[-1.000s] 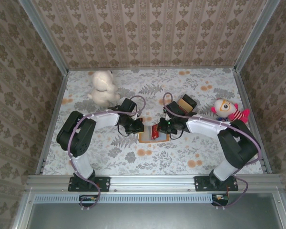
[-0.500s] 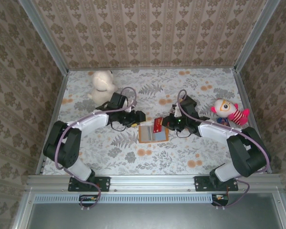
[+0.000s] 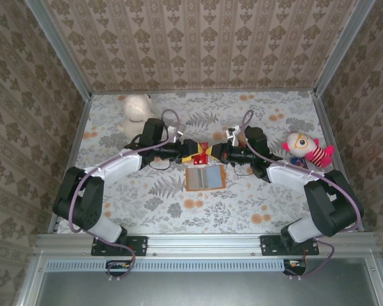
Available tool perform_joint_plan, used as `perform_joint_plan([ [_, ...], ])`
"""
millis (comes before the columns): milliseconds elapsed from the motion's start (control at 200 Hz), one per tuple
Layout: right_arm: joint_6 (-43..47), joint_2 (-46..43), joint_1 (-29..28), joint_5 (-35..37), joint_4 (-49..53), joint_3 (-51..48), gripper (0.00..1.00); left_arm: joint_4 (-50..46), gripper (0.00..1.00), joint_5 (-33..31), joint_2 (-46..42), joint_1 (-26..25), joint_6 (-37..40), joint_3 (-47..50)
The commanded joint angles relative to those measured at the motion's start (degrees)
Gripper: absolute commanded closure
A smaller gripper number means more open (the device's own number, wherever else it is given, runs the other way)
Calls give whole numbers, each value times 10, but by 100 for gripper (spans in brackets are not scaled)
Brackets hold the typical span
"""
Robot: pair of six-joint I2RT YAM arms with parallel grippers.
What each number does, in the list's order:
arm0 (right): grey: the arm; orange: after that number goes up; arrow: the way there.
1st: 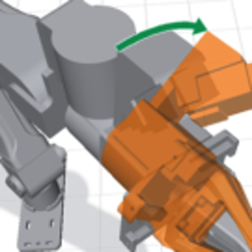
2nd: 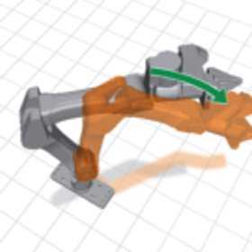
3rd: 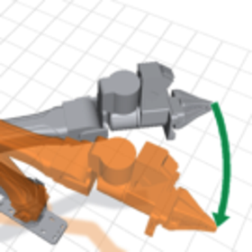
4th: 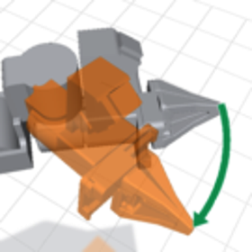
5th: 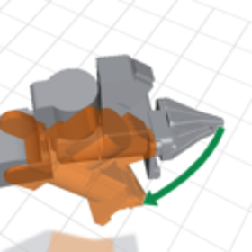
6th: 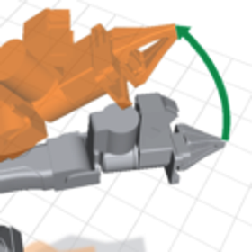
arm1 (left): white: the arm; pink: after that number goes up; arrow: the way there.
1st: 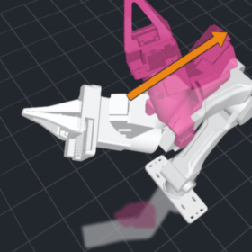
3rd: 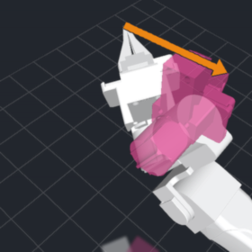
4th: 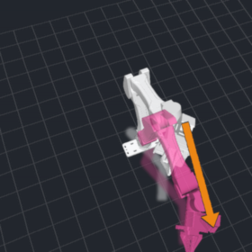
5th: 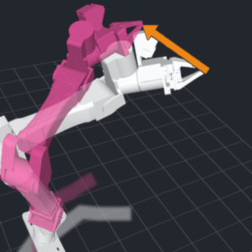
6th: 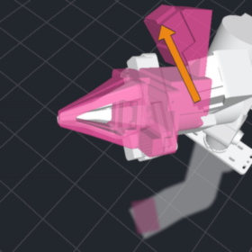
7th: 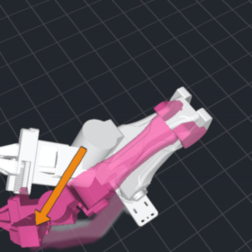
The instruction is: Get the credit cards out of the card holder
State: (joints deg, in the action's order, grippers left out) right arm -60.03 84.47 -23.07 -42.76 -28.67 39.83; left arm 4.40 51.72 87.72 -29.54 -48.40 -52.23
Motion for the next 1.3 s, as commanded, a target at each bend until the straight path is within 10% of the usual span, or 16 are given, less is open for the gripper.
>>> perform_joint_plan([
  [0,-29,-10,3,-29,-55,-6,100,53,49,39,-17,4,-29,12],
  [290,-86,12,3,-29,-154,-25,100,110,89,57,-27,7,-60,31],
  [440,-125,30,-1,-24,-213,-24,85,117,99,60,-35,8,-66,32],
  [695,-195,76,-8,-25,-325,-26,74,144,100,63,-40,8,-92,34],
  [900,-209,94,-8,-27,-351,-22,93,140,100,59,-41,13,-92,38],
  [1085,-122,63,6,-24,-223,-6,100,80,77,28,-45,30,-65,47],
  [1295,214,-25,19,83,231,102,100,15,48,-21,-58,98,-37,73],
])
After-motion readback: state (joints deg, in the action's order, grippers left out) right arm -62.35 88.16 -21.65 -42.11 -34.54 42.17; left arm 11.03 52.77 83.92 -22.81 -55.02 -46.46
